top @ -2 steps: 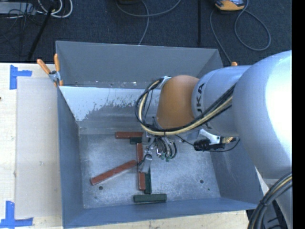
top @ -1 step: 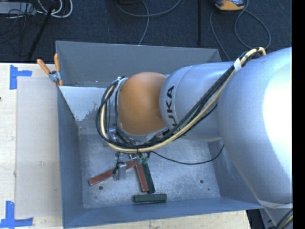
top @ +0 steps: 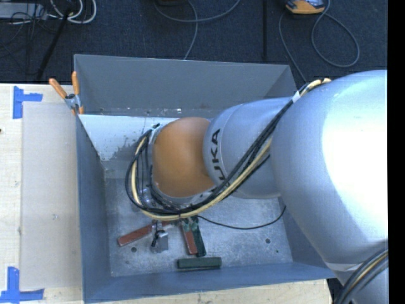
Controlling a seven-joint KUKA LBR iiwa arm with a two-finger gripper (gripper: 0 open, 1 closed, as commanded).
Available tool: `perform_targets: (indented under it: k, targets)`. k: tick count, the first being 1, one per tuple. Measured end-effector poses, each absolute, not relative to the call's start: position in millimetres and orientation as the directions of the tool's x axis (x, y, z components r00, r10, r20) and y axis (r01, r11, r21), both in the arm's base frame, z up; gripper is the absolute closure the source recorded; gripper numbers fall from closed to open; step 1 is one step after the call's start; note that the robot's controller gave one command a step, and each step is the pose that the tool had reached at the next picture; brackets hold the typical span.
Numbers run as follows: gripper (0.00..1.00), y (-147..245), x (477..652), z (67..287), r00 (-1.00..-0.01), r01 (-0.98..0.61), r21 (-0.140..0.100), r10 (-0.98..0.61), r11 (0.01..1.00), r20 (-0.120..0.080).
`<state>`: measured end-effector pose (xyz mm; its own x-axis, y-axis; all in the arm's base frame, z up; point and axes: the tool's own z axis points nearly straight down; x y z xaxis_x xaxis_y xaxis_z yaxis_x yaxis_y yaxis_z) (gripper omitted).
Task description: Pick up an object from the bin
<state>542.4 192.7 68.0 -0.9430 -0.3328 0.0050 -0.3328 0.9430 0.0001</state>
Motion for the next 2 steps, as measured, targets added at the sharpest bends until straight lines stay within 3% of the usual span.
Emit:
perform_targets:
  k: [1, 2]
  targets:
    - [1.0, 193, 543.6, 70, -0.944, -0.329, 0.001, -0.329, 0.944, 0.002]
    - [1.0, 199, 530.2, 233, -0.957, -0.289, 0.001, -0.289, 0.957, -0.009]
